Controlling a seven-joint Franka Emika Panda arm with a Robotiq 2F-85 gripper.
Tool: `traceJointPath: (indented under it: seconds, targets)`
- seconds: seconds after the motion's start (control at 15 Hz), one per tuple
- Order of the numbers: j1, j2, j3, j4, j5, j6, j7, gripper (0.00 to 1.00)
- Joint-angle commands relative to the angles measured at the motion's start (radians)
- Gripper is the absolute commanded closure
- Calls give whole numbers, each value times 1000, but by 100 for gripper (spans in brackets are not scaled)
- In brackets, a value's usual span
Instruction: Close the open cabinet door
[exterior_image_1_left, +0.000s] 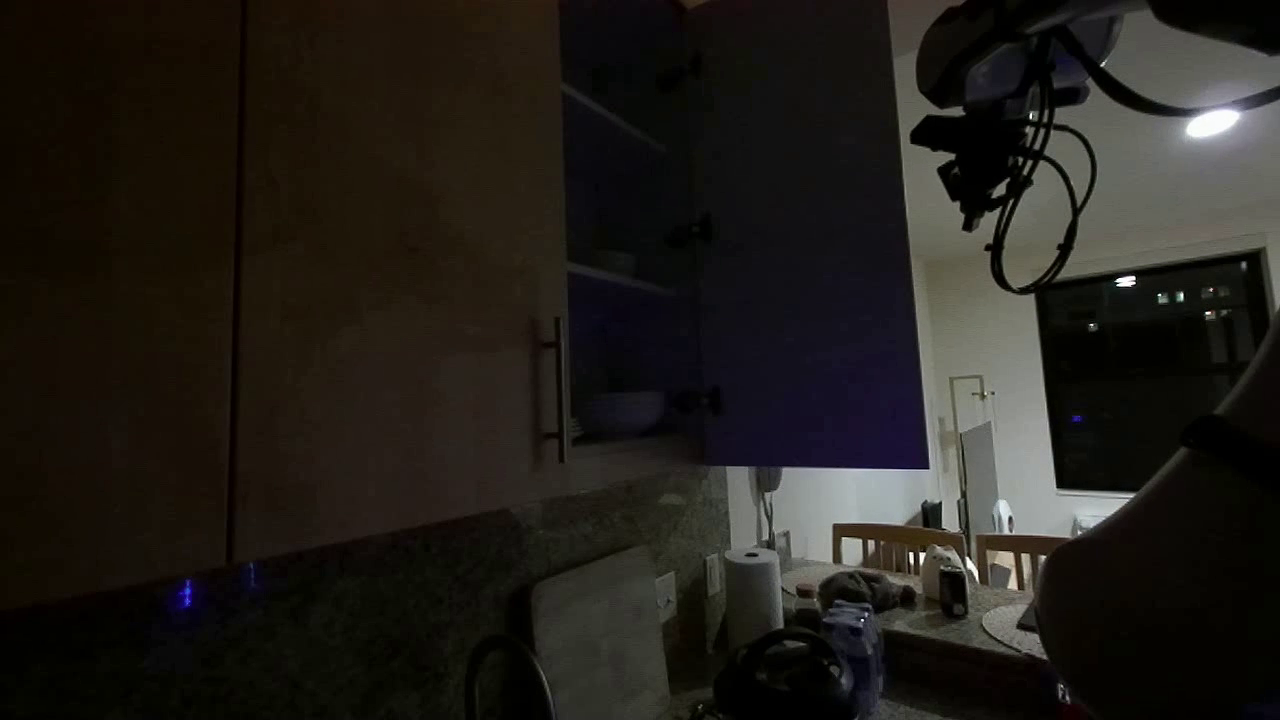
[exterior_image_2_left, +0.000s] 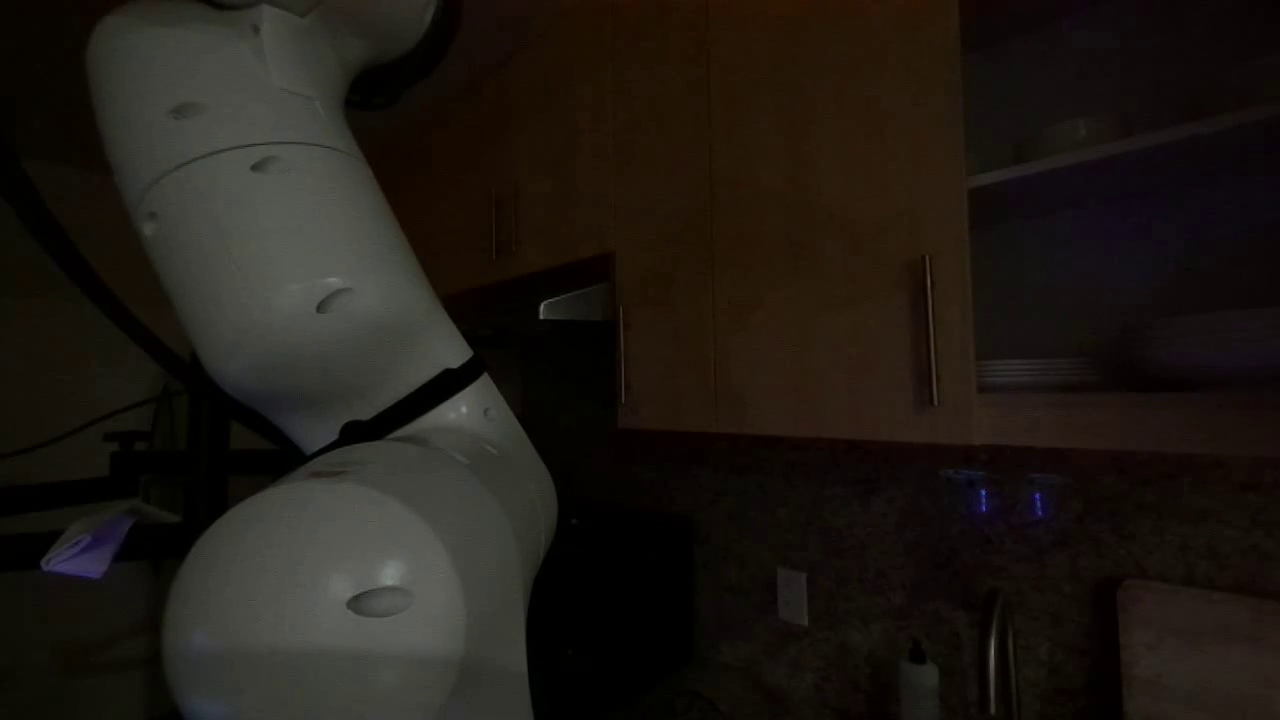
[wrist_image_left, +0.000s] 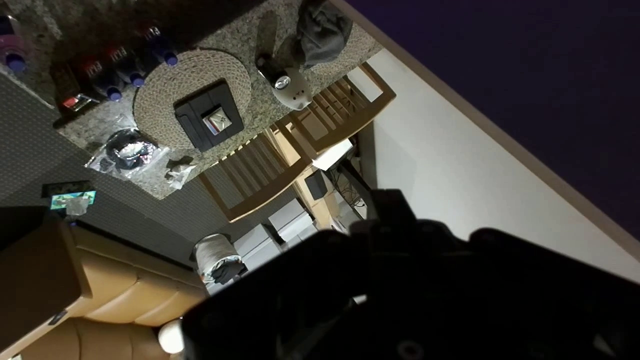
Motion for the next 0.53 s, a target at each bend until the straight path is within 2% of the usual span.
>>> traceJointPath:
  seconds: [0.0, 0.47]
  targets:
    - [-9, 23, 1, 23, -2, -1, -2, 100]
    - [2, 100, -46, 105, 16, 35, -33, 100]
